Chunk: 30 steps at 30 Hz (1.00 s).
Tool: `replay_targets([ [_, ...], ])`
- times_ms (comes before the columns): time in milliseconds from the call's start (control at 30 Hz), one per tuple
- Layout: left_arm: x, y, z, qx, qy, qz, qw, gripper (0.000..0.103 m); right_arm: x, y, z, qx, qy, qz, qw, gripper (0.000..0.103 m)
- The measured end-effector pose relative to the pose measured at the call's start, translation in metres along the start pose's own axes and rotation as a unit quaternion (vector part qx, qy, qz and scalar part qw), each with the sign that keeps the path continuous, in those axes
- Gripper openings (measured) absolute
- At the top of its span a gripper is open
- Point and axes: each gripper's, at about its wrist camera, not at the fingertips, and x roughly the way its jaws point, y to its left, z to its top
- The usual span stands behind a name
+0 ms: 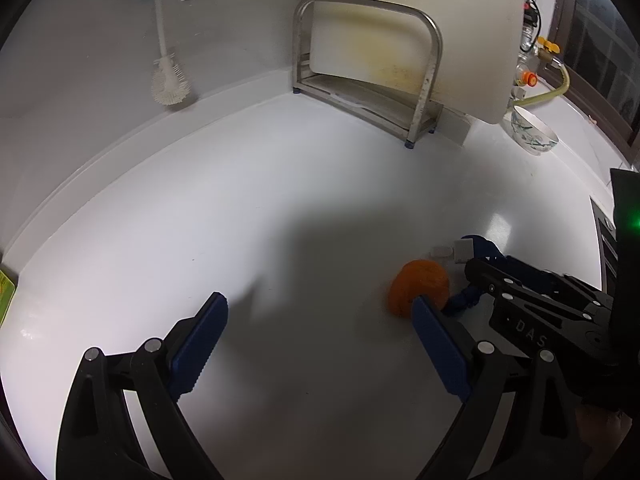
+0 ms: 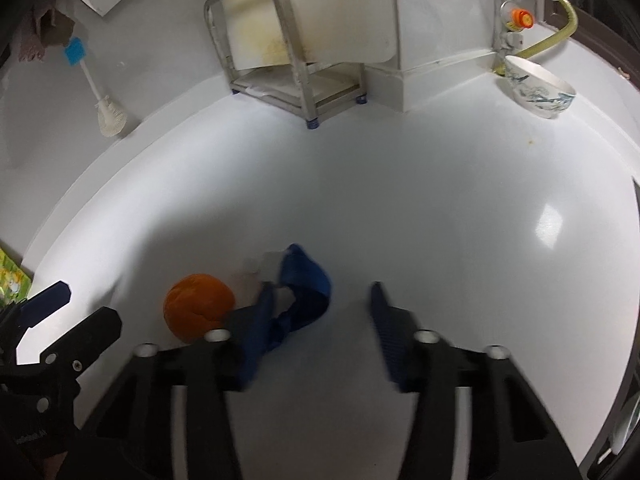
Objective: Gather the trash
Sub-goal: 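Grasp the blue toy with the right tool while the left tool grasps the orange ball, then carry the orange ball and blue toy over the grey bin with both tools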
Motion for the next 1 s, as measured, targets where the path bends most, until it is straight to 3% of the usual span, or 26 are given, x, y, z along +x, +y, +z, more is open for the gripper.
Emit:
replay_targets([
  [33,0.0,-0.002,0.0,0.002,-0.001,-0.001,1.0,0.091,-0.001,0.0,0.0,0.001,-0.002,0.003,1.0,0.022],
  [167,0.0,-0.009,-0.001,0.005,-0.003,-0.013,0.9999,0.091,-0.007,-0.007,-0.002,0.013,-0.009,0.011,1.0,0.01],
  [400,0.017,-0.031,0.0,0.022,0.01,-0.023,0.9994,0.091,-0.032,-0.029,-0.011,0.036,-0.025,-0.005,0.999,0.009],
  [667,0.037,-0.05,0.001,0.039,0.012,-0.01,0.9991,0.089,-0.055,-0.045,-0.027,0.054,-0.031,-0.023,0.998,0.009],
  [767,0.044,-0.053,0.001,0.043,0.023,-0.013,0.9987,0.075,-0.06,-0.046,-0.032,0.057,-0.031,-0.026,0.998,0.009],
  [867,0.044,-0.057,-0.002,0.046,0.023,-0.018,0.9985,0.053,-0.065,-0.045,-0.039,0.062,-0.03,-0.026,0.997,0.009],
  [900,0.042,-0.058,-0.003,0.047,0.023,-0.023,0.9983,0.04,-0.067,-0.044,-0.041,0.062,-0.029,-0.026,0.997,0.009],
  [1000,0.035,-0.062,-0.006,0.053,0.026,-0.019,0.9981,0.031,-0.076,-0.04,-0.047,0.061,-0.029,-0.024,0.997,0.009],
])
